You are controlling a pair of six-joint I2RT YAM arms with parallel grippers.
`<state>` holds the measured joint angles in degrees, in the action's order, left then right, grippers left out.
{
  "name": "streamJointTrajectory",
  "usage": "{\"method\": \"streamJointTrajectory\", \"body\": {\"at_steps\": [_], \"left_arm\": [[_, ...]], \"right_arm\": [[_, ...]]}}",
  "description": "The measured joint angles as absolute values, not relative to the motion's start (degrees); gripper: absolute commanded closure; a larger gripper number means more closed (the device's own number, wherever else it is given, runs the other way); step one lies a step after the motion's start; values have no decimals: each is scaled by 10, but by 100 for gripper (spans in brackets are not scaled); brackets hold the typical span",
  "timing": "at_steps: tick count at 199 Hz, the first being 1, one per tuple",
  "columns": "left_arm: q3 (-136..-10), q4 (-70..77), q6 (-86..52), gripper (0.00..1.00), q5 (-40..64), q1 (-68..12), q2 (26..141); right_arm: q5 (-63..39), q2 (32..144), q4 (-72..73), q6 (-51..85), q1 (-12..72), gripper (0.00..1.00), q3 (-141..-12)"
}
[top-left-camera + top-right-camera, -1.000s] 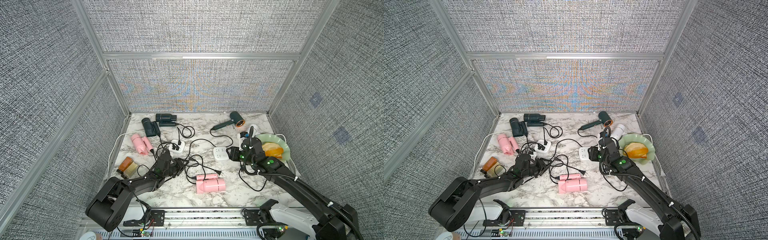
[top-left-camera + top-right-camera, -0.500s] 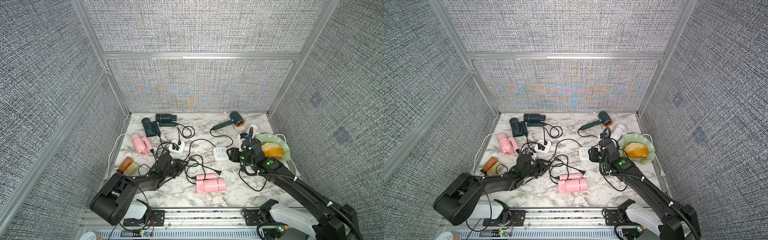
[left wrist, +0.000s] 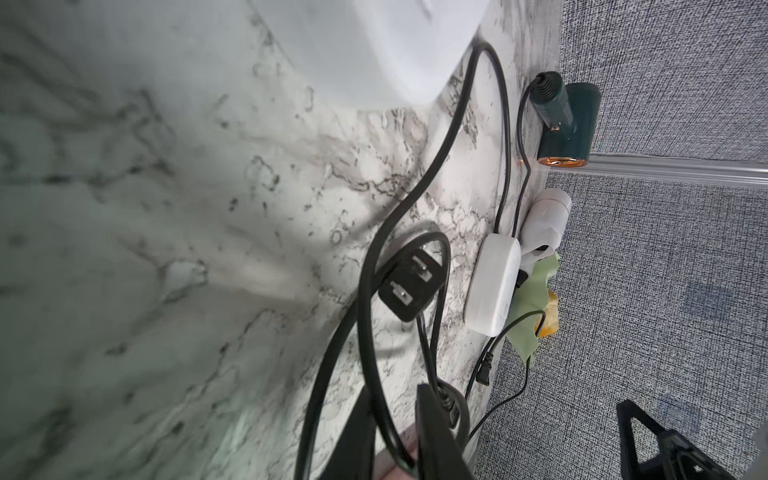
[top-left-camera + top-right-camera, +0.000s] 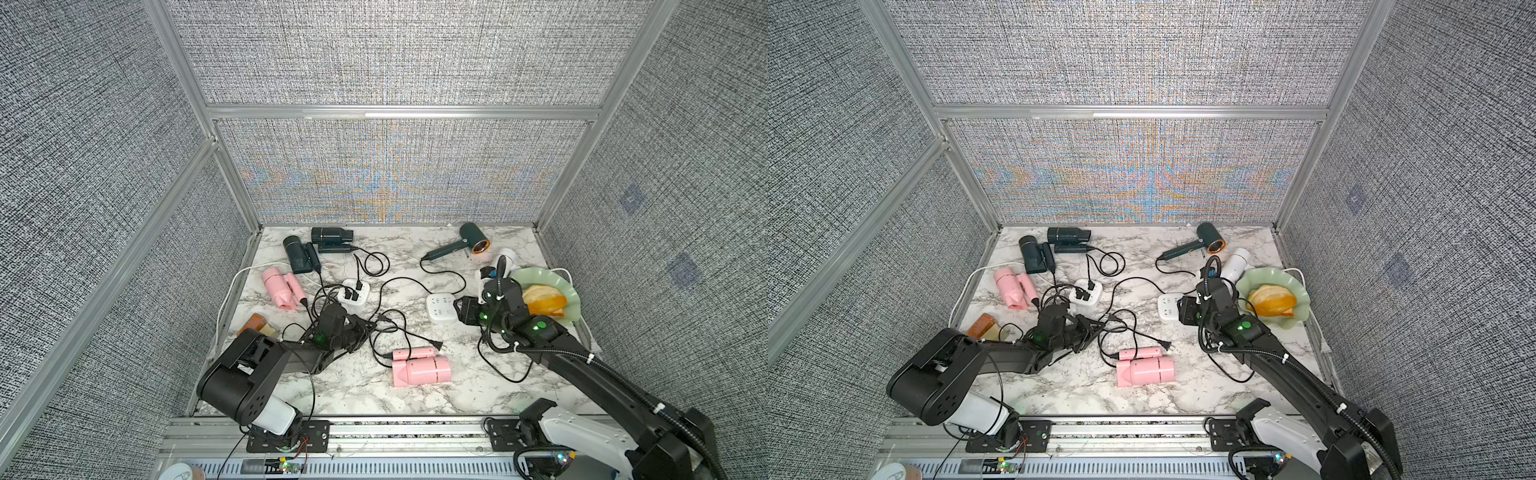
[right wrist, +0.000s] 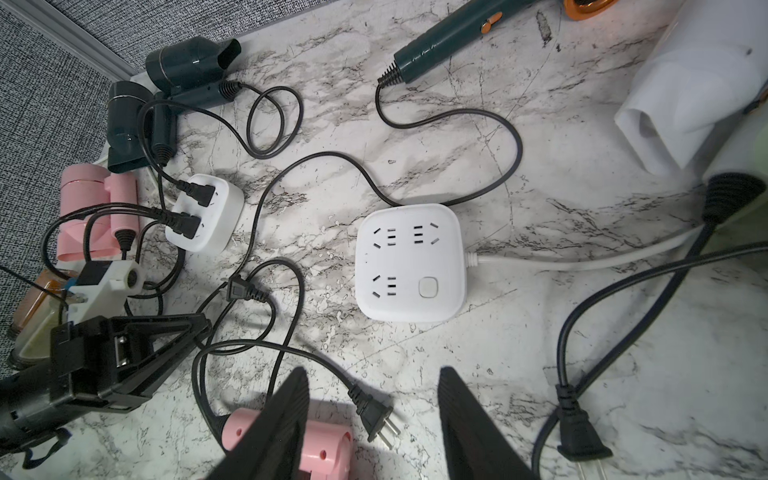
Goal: Charge the blow dryers
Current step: Pick up the plug from the center of the board.
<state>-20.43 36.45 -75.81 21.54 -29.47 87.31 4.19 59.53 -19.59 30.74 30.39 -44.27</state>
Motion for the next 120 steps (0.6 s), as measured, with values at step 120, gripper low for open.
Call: {"method": "streamJointTrajectory", "body": {"at_steps": [120], "left_arm": [[-333,196,-654,95,180,-295,799]], "right_arm": [[30,614,-181,276,342,48,-442]]}}
